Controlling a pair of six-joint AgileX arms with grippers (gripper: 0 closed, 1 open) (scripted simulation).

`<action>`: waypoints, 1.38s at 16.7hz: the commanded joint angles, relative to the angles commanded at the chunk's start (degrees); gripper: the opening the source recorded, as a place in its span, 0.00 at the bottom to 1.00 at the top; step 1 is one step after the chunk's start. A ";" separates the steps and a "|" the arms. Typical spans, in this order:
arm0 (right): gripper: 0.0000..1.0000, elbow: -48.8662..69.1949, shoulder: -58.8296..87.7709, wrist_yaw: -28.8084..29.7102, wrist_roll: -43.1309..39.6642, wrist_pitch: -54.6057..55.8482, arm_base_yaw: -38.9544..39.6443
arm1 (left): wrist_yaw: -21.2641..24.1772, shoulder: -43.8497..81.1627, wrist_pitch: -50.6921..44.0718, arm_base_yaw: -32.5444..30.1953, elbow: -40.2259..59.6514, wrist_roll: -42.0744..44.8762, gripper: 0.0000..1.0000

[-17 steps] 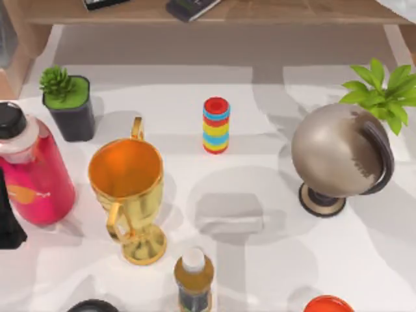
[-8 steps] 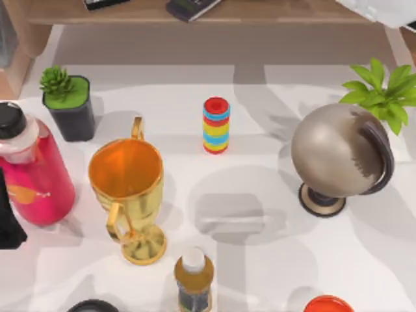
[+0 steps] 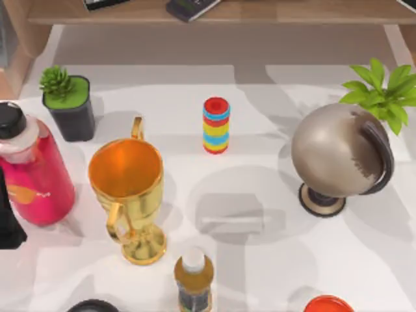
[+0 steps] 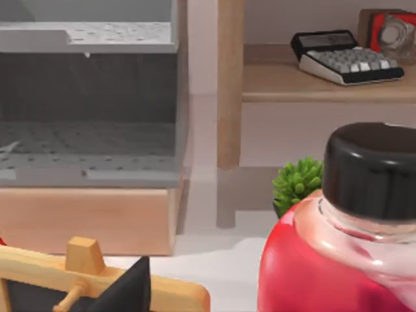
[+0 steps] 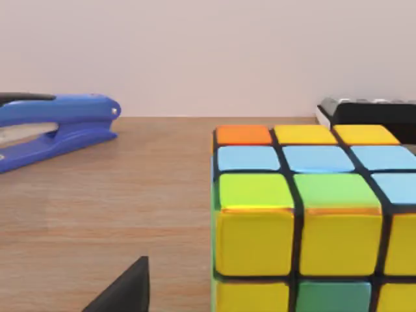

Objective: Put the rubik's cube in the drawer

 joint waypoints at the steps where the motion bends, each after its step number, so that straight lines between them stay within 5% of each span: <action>1: 1.00 2.33 1.60 -0.30 -0.04 -0.67 -0.34 | 0.00 0.00 0.00 0.00 0.00 0.00 1.00; 9: 1.00 8.44 6.75 -1.12 -0.11 -1.62 -1.23 | 0.00 0.00 0.00 0.00 0.00 0.00 1.00; 22: 0.02 8.44 6.75 -1.12 -0.11 -1.62 -1.23 | 0.00 0.00 0.00 0.00 0.00 0.00 1.00; 23: 0.00 8.44 6.75 -1.12 -0.11 -1.62 -1.23 | 0.00 0.00 0.00 0.00 0.00 0.00 1.00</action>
